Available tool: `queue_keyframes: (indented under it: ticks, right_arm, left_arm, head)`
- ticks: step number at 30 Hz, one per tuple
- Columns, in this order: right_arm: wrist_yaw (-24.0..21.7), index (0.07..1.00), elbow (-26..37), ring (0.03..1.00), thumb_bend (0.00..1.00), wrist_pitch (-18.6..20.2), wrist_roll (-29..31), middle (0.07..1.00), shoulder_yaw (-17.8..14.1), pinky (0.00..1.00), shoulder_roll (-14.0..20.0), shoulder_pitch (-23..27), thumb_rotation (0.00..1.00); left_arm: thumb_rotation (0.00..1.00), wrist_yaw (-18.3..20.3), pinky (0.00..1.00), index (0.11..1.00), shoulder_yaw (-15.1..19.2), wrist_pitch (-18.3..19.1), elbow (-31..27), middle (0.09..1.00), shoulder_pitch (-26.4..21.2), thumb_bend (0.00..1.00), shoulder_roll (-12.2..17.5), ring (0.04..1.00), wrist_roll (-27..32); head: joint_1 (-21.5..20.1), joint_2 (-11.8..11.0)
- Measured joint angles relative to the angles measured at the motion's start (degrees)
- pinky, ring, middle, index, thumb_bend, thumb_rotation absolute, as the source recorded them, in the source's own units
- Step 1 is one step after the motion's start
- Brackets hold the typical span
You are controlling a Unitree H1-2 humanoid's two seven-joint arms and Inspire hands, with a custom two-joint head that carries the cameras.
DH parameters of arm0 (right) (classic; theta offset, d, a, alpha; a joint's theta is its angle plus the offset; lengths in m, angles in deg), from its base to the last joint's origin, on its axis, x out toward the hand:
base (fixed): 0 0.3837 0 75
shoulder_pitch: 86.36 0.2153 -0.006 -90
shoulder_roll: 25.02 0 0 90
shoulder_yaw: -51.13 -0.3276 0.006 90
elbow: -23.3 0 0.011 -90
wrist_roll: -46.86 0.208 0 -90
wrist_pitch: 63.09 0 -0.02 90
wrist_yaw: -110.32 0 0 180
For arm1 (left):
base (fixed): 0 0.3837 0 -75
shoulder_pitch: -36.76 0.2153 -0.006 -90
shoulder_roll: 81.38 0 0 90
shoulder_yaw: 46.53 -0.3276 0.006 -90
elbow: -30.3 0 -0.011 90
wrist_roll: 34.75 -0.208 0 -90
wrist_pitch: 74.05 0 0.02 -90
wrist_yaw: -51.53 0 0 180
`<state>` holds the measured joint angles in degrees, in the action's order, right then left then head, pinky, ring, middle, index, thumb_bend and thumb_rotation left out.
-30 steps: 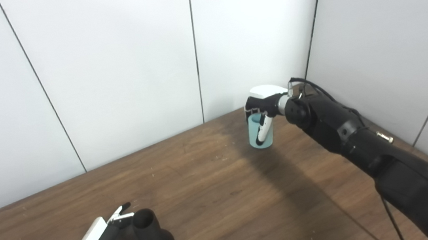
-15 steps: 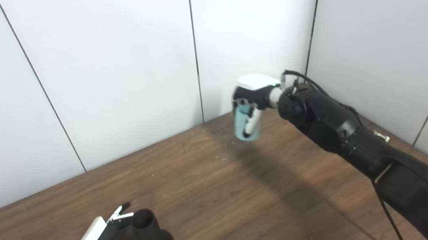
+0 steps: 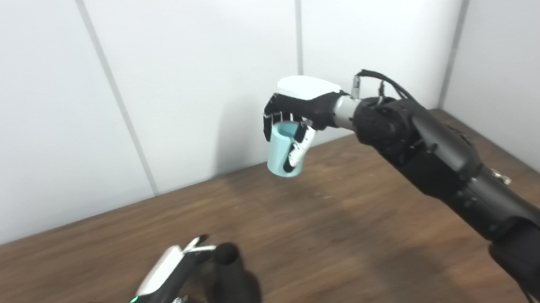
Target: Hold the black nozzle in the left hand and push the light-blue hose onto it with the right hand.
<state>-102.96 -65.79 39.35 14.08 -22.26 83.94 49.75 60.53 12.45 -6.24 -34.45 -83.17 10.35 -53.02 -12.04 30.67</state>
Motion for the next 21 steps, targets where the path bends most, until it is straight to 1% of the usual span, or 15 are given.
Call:
queue_keyframes:
  ticks: [3,5,7,10,12,15,16,18,21]
  right_arm:
    - [-2.46,0.463,3.07,0.477,0.50,0.66,1.23,0.471,-0.08,0.39,-0.06,0.74,0.00]
    - [-3.55,0.463,4.48,0.477,0.50,0.81,2.12,0.471,-0.27,0.39,-0.09,1.25,0.00]
    - [-4.54,0.464,5.44,0.474,0.50,1.10,3.26,0.483,-0.72,0.37,-0.35,1.76,0.00]
    - [-6.50,0.470,8.06,0.471,0.50,2.12,5.55,0.488,-1.12,0.36,-0.76,1.98,0.00]
    - [-7.86,0.472,10.66,0.469,0.50,3.19,6.81,0.487,-1.17,0.35,-1.04,1.99,0.00]
    - [-8.97,0.476,12.78,0.461,0.50,3.95,8.32,0.484,-1.18,0.36,-1.37,2.49,0.00]
    - [-9.28,0.479,13.12,0.460,0.50,4.22,8.65,0.482,-1.24,0.36,-1.36,2.58,0.00]
    - [-10.23,0.483,14.27,0.457,0.50,5.47,9.48,0.481,-1.25,0.36,-1.36,2.58,0.00]
    - [-11.44,0.487,15.44,0.459,0.50,5.87,11.67,0.483,-1.18,0.35,-1.37,2.66,0.00]
  left_arm:
    - [0.00,0.00,1.00,0.476,-0.22,1.54,-0.65,0.495,-0.41,0.53,-0.31,0.633,-1.08]
    - [0.00,0.01,1.00,0.476,-0.48,2.81,-0.91,0.495,-0.86,0.53,-0.59,0.633,-1.88]
    - [0.00,0.05,1.00,0.472,-0.68,4.36,-1.38,0.504,-1.25,0.52,-0.92,0.642,-2.33]
    - [0.00,0.09,1.00,0.475,-1.13,7.07,-2.02,0.497,-2.06,0.53,-1.63,0.644,-3.68]
    - [0.00,0.16,1.00,0.478,-1.79,9.21,-2.02,0.491,-3.01,0.53,-2.25,0.643,-4.65]
    - [0.00,0.43,1.00,0.478,-2.53,12.70,-2.00,0.491,-4.25,0.53,-3.30,0.642,-6.32]
    - [0.00,0.50,1.00,0.478,-2.61,13.35,-2.00,0.491,-4.51,0.53,-3.60,0.639,-6.56]
    - [0.00,0.64,1.00,0.479,-2.69,14.38,-2.01,0.490,-4.81,0.53,-3.92,0.635,-6.59]
    - [0.00,0.73,1.00,0.476,-2.79,15.16,-2.07,0.497,-4.97,0.53,-4.17,0.637,-6.61]
  head:
    - [4.38,1.23]
    - [4.40,1.23]
    - [7.99,2.46]
    - [9.75,3.07]
    - [9.76,3.08]
    - [10.55,3.43]
    - [11.51,3.86]
    - [11.95,4.13]
    - [12.57,4.57]
